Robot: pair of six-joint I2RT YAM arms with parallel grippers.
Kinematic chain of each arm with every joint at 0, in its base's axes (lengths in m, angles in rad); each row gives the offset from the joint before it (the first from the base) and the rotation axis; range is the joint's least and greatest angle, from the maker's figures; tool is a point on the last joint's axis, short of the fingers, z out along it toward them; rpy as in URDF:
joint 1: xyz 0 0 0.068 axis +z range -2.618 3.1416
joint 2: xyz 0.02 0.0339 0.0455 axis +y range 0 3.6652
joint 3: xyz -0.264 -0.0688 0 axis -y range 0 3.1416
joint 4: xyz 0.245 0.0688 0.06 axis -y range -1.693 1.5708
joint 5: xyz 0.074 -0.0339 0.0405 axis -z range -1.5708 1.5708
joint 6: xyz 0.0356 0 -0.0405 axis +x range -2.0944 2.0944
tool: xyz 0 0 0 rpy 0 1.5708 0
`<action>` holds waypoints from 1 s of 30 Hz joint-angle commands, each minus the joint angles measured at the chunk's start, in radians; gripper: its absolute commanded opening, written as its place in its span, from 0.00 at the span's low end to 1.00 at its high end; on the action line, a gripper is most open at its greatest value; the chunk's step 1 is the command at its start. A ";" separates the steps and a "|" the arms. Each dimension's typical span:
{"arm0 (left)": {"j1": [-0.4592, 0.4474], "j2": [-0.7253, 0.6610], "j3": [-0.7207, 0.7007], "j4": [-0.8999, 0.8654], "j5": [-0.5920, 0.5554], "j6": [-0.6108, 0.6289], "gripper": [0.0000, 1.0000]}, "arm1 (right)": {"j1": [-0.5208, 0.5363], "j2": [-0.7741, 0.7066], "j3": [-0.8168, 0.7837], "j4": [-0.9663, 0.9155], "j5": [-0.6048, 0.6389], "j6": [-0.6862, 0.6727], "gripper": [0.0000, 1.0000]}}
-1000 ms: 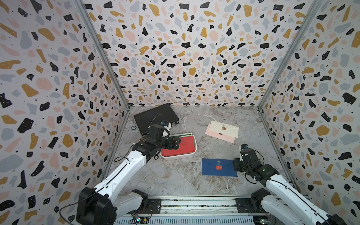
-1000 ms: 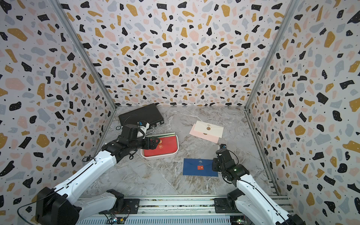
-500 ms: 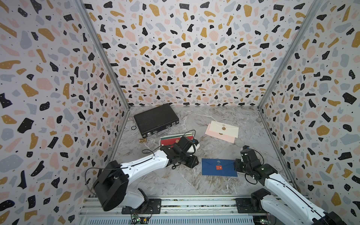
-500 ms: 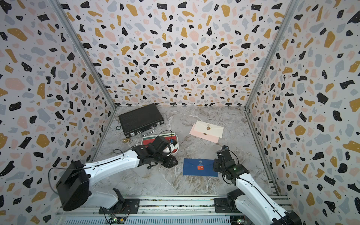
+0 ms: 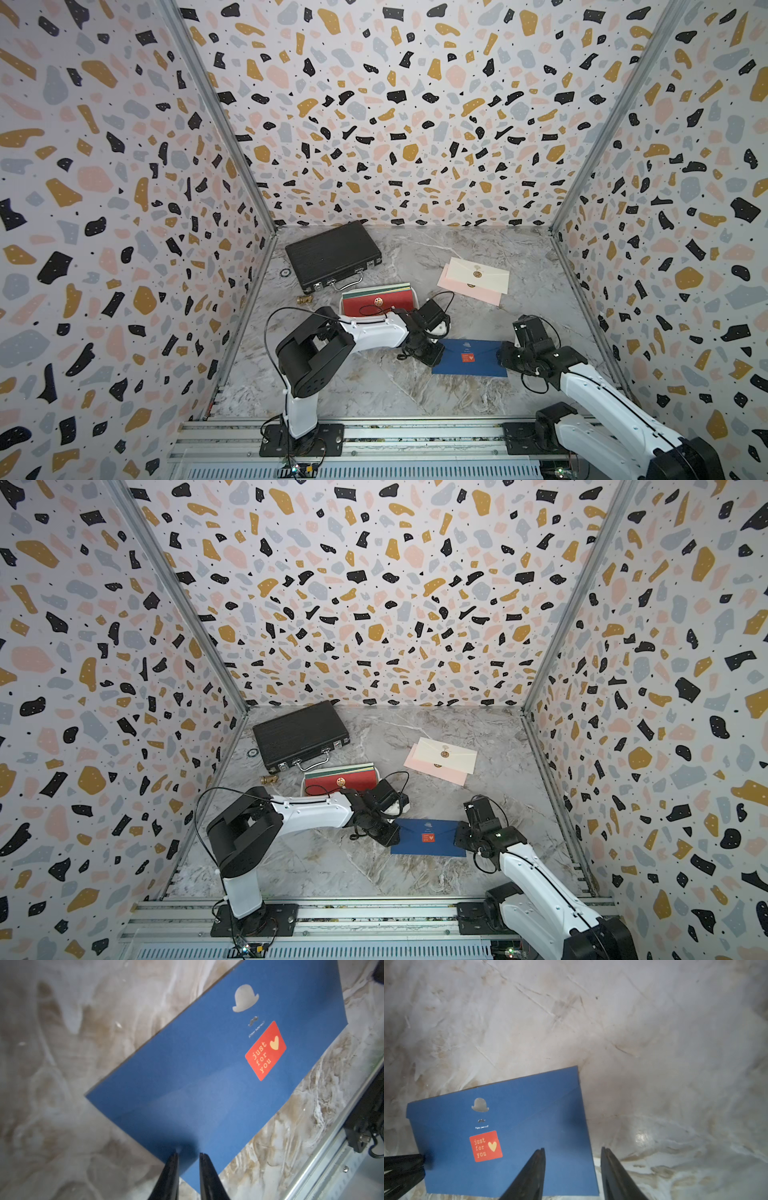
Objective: Put the sealed envelopes into the storage box
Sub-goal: Adjust the envelope at the center of the board.
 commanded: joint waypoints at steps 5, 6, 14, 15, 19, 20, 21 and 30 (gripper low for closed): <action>-0.072 0.059 0.015 0.012 0.040 -0.077 0.24 | -0.055 0.090 0.016 0.051 -0.042 0.040 0.48; -0.088 0.062 0.019 0.014 0.039 -0.090 0.24 | -0.065 0.106 0.025 0.058 -0.038 0.038 0.48; -0.181 -0.018 -0.095 0.238 0.146 -0.281 0.36 | -0.145 0.233 0.115 0.081 -0.074 0.005 0.48; -0.182 -0.038 -0.102 0.247 0.154 -0.284 0.38 | -0.146 0.239 0.135 0.055 -0.073 -0.003 0.48; -0.174 -0.116 -0.040 0.109 0.065 -0.201 0.46 | -0.147 0.205 0.166 -0.053 -0.093 0.001 0.48; -0.167 -0.123 -0.004 0.064 0.051 -0.175 0.47 | -0.147 0.184 0.164 -0.078 -0.111 0.009 0.48; -0.158 -0.124 0.029 0.027 0.042 -0.156 0.48 | -0.146 0.158 0.156 -0.102 -0.132 0.019 0.48; -0.049 0.050 0.206 -0.053 0.070 -0.086 0.46 | -0.144 -0.018 0.071 -0.217 -0.288 0.114 0.48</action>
